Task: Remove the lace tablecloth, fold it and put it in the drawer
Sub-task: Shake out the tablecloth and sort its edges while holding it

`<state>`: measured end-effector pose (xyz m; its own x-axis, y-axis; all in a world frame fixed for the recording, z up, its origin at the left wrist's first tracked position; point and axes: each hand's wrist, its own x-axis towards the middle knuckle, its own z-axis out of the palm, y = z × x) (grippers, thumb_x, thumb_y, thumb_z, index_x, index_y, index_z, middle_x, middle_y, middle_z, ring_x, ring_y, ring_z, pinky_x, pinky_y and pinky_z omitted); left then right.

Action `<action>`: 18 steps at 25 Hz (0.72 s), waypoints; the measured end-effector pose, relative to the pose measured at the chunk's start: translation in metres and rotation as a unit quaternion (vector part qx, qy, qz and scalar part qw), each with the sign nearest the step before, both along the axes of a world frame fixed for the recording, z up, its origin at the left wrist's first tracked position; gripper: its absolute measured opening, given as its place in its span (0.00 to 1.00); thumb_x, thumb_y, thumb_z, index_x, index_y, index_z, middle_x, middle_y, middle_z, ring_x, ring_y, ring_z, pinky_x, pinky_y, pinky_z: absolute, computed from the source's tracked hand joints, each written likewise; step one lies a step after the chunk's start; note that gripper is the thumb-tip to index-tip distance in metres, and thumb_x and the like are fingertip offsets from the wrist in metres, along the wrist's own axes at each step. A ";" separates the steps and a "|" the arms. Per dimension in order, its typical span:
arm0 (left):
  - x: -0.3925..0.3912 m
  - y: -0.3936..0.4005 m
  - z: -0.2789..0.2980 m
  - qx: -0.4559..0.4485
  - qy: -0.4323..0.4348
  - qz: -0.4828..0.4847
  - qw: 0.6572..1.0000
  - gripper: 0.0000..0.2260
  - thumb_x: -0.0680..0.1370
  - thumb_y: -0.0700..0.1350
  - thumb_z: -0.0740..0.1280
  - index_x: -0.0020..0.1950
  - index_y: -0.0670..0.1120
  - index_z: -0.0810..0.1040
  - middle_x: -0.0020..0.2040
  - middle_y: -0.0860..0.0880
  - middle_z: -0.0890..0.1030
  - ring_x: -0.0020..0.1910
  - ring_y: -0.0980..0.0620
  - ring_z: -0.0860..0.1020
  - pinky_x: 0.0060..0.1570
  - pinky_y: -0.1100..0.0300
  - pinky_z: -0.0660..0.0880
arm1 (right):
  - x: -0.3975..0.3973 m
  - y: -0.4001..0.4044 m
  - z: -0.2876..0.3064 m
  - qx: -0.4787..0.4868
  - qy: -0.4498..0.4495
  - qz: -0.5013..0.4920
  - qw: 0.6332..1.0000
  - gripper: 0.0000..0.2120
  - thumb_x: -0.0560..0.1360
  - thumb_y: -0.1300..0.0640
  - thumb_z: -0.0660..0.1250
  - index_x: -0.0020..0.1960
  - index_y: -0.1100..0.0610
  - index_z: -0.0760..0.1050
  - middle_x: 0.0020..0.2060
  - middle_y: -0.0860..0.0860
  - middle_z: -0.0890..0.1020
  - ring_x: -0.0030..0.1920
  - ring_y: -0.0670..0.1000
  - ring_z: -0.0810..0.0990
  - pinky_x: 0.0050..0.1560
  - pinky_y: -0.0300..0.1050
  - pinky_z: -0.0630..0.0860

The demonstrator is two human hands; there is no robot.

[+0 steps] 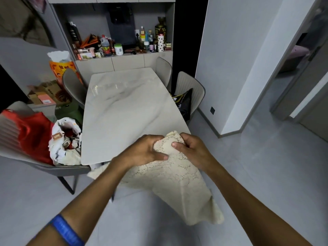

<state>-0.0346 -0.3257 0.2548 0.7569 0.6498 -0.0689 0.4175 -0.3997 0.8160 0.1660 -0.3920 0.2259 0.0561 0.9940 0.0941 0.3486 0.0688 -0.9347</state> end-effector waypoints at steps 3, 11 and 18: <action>0.019 -0.003 -0.002 -0.030 -0.093 0.029 0.995 0.06 0.74 0.42 0.74 0.48 0.41 0.82 0.39 0.50 0.83 0.36 0.54 0.78 0.38 0.57 0.74 | 0.022 -0.011 -0.001 -0.009 0.055 0.005 0.998 0.10 0.70 0.48 0.73 0.47 0.52 0.77 0.39 0.50 0.83 0.38 0.49 0.81 0.38 0.44 0.79; -0.003 0.016 0.024 -0.099 -0.101 0.050 0.989 0.12 0.70 0.49 0.76 0.52 0.59 0.83 0.51 0.58 0.86 0.53 0.60 0.82 0.49 0.72 0.75 | 0.084 -0.067 -0.082 -0.060 -0.098 -0.085 0.990 0.15 0.78 0.54 0.66 0.36 0.56 0.66 0.29 0.43 0.67 0.29 0.40 0.66 0.32 0.32 0.64; 0.029 0.035 0.042 0.148 -0.062 0.186 0.969 0.07 0.74 0.46 0.73 0.51 0.49 0.81 0.44 0.49 0.84 0.44 0.49 0.81 0.48 0.57 0.73 | 0.056 -0.077 -0.099 -0.202 -0.014 -0.049 0.978 0.19 0.76 0.51 0.69 0.33 0.59 0.70 0.28 0.49 0.70 0.30 0.49 0.71 0.34 0.44 0.67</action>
